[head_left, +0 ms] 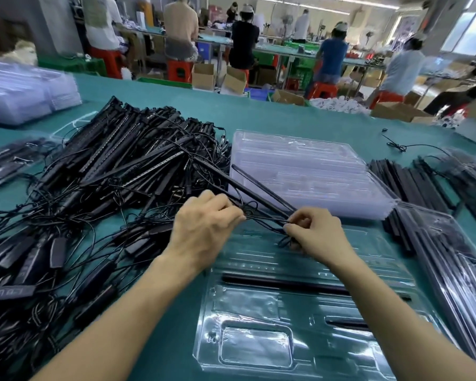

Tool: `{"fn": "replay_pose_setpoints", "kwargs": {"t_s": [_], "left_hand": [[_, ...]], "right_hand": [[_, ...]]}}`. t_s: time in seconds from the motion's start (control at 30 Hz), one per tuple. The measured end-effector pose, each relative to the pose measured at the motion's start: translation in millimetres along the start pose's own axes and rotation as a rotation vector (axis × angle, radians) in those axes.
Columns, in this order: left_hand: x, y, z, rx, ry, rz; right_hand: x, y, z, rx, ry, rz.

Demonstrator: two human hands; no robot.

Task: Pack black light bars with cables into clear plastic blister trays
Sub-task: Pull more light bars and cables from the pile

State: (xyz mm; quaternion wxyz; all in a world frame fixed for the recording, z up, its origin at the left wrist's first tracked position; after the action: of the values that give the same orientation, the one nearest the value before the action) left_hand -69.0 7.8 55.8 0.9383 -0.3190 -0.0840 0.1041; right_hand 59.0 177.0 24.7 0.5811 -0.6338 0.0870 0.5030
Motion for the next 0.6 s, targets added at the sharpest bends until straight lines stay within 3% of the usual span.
{"fn": "replay_pose_setpoints", "kwargs": {"t_s": [0.2, 0.33, 0.43, 0.6], "left_hand": [[-36, -27, -28, 0.009, -0.139, 0.103], [-55, -41, -36, 0.041, -0.271, 0.192], [-58, -40, -39, -0.011, -0.342, 0.307], [-33, -25, -31, -0.09, -0.282, 0.333]], "right_hand": [[-12, -13, 1, 0.153, -0.152, -0.23], [-4, -3, -3, 0.044, -0.055, -0.349], [1, 5, -6, -0.025, 0.032, -0.308], [-3, 18, -9, -0.11, 0.033, -0.245]]}}
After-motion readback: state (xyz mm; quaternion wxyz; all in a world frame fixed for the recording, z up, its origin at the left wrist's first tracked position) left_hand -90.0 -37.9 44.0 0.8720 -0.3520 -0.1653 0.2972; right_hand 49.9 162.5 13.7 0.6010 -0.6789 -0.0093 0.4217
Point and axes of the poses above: each hand's wrist, its own z-axis towards the middle knuckle, its own y-axis out of the palm, x = y × z, the point moved 7 cm from there along z, towards the middle knuckle, and after that the axes turned 11 degrees about x, right-handed, at the moved point
